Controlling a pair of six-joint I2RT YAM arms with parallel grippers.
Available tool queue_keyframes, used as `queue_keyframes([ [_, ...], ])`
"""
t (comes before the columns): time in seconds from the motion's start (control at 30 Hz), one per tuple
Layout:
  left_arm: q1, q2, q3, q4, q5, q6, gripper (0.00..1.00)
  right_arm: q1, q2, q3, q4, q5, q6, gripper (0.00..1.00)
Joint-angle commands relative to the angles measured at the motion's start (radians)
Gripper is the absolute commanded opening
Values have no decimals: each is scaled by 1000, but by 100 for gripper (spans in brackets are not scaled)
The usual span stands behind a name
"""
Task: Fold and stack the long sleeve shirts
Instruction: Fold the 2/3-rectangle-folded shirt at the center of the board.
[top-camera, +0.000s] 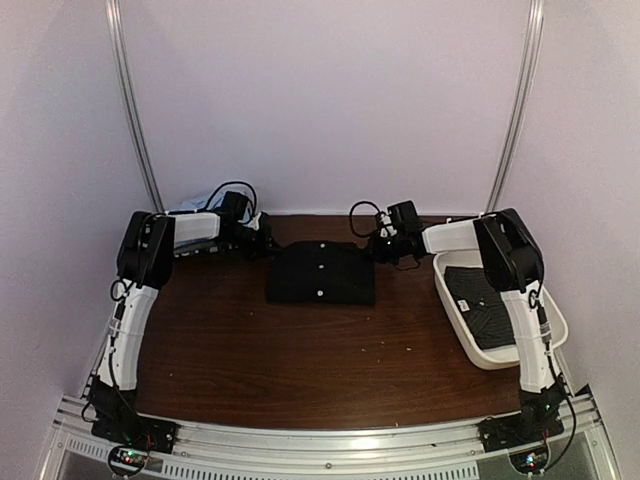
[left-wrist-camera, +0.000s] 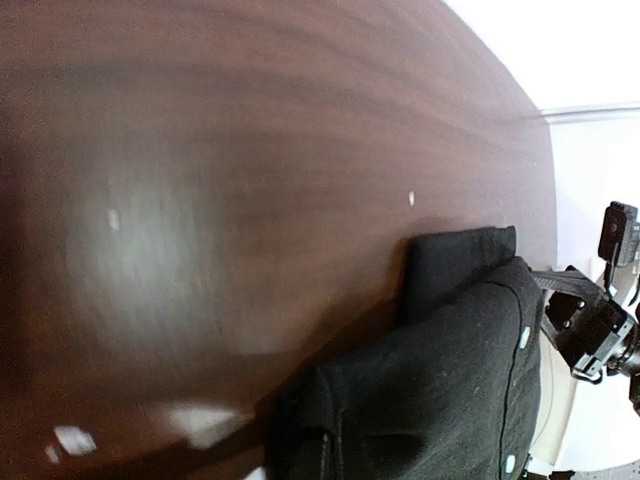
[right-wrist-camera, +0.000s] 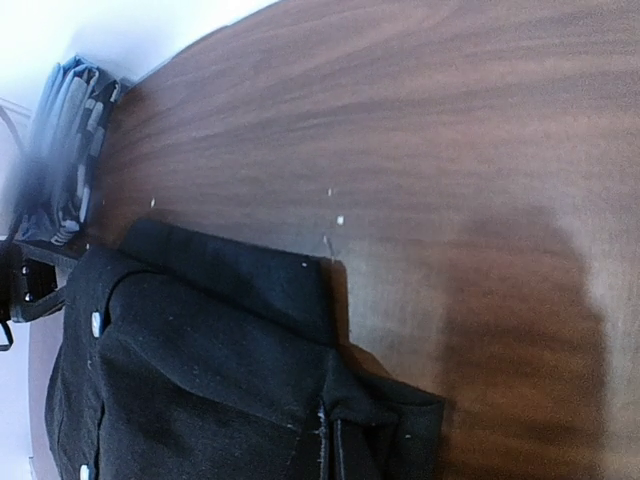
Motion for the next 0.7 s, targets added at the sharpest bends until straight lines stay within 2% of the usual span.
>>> queue_keyframes([
  [0.0,-63,-213,-298,73,-19,-18,0,46,-105,-178,-15,7,0,0],
  [0.2,-117,-533,-722,198,-112,-59,0,149,-278,-426,28,43,-9,0],
  [0.33,-135,-693,-913,215,-159,-58,0,206,-405,-555,63,86,6,0],
  [0.5,-137,-798,-1033,212,-193,-53,0,230,-530,-641,63,134,17,0],
  [0.67,-137,-824,-1042,209,-204,-50,0,230,-592,-671,57,150,22,0],
])
